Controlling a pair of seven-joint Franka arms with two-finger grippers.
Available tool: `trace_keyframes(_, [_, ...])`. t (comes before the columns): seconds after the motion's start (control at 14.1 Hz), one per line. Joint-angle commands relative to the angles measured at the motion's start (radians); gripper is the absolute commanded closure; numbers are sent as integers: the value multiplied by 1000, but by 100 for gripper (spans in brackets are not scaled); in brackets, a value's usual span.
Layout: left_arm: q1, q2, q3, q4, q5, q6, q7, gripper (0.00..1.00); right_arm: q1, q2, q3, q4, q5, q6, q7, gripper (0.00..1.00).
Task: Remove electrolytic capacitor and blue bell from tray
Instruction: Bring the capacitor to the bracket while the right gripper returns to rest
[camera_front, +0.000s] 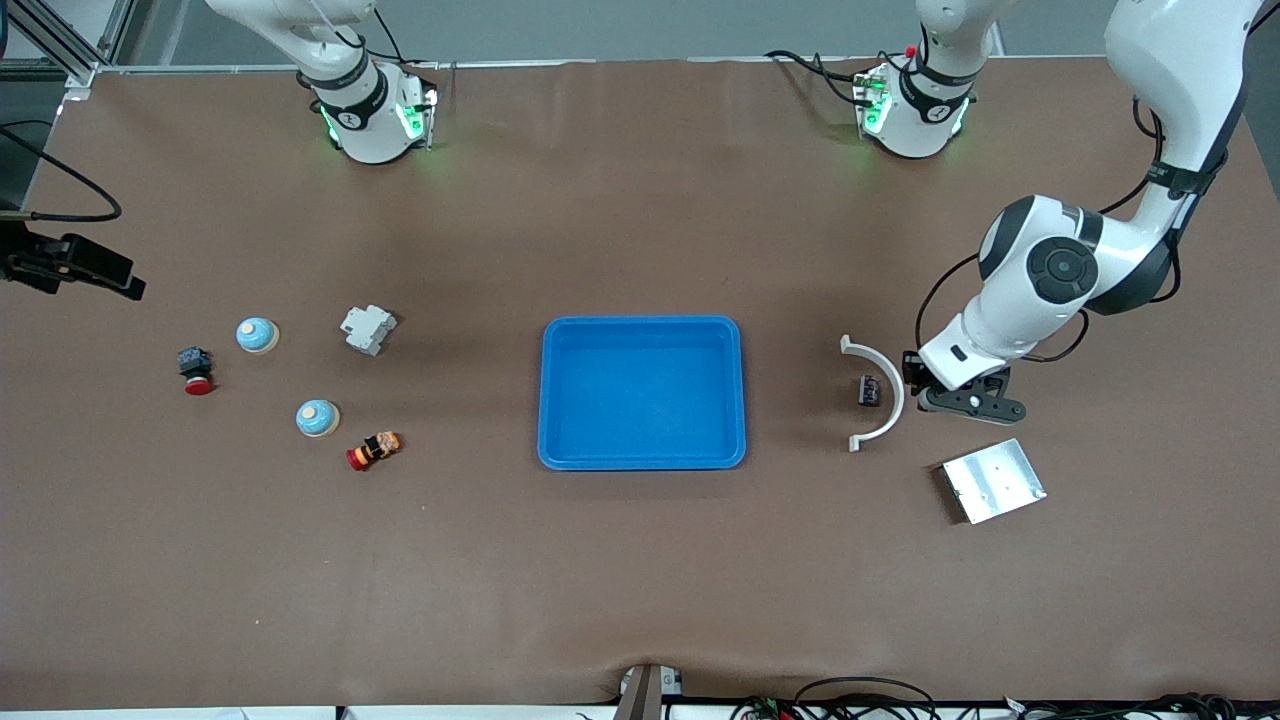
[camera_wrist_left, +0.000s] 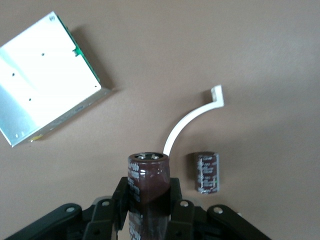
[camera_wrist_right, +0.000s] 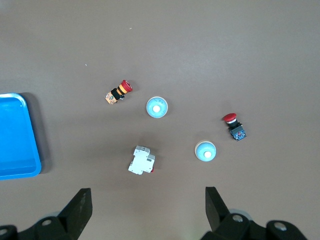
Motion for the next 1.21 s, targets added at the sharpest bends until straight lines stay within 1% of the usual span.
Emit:
trace_keyframes(0.0, [64,-17,-5,-35,75,37,-8,100,-2,1,2,12,10,-12,12,0])
trace_keyframes(0.14, [75,-8,-4,-51,113,57,-8,100,17,0,2,12,-2,-12,40,0])
trace_keyframes(0.28, [83,27,8,-51,175,79,-36,100,21,0,2,12,0,-12,74,0])
trace_keyframes(0.35, [83,42,10,-54,211,95,-74,100,29,0,-1,12,-2,-12,69,0])
trace_keyframes(0.43, [83,55,10,-55,251,97,-121,100,41,0,-19,12,-2,-12,68,0])
trace_keyframes(0.57, [84,88,10,-55,354,102,-221,100,41,0,-30,10,0,-13,57,0])
trace_keyframes(0.71, [89,131,12,-49,434,106,-289,100,41,0,-51,10,0,-23,0,0])
trace_keyframes(0.85, [99,177,12,-43,443,112,-320,100,41,0,-53,12,0,-20,-15,0])
trace_keyframes(1.14, [113,208,12,-45,445,119,-321,100,43,-2,-50,12,3,-30,-5,0])
